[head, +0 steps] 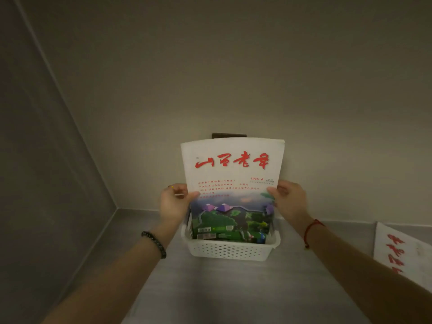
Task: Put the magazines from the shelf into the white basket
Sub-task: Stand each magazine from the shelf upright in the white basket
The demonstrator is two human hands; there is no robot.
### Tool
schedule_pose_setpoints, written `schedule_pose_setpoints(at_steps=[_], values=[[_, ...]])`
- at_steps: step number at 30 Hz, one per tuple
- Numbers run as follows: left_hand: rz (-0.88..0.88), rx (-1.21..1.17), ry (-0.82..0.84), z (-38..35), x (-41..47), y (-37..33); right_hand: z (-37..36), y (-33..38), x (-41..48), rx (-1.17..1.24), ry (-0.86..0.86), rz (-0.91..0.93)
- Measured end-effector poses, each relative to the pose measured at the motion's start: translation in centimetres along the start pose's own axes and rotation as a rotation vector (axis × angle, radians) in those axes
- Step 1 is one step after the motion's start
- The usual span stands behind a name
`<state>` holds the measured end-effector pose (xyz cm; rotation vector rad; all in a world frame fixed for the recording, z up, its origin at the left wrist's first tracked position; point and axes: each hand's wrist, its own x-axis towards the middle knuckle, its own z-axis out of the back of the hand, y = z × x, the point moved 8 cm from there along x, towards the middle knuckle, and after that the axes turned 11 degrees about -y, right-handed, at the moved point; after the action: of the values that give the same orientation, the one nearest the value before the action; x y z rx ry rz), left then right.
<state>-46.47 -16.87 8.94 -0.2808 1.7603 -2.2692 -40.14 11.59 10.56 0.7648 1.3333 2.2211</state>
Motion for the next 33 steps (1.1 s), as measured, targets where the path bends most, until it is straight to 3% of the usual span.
schedule_pose_setpoints(at_steps=[7, 12, 16, 25, 33], values=[[-0.004, 0.065, -0.006, -2.3, 1.7, 4.5, -1.3, -5.6, 1.0, -0.047, -0.115, -0.161], [0.025, -0.031, 0.208, -5.0, 0.9, 4.8, -5.2, -5.7, 0.2, 0.140, 0.063, -0.151], [0.116, -0.130, 0.311, -6.2, 1.1, 4.4, -5.7, -5.5, 1.2, 0.187, 0.062, -0.146], [0.188, -0.141, 0.358, -6.9, 3.0, 4.5, -6.2, -5.3, 3.8, 0.172, 0.214, -0.100], [0.120, -0.226, 0.296, -6.4, 2.7, 4.2, -5.7, -5.4, 3.0, 0.225, 0.143, -0.104]])
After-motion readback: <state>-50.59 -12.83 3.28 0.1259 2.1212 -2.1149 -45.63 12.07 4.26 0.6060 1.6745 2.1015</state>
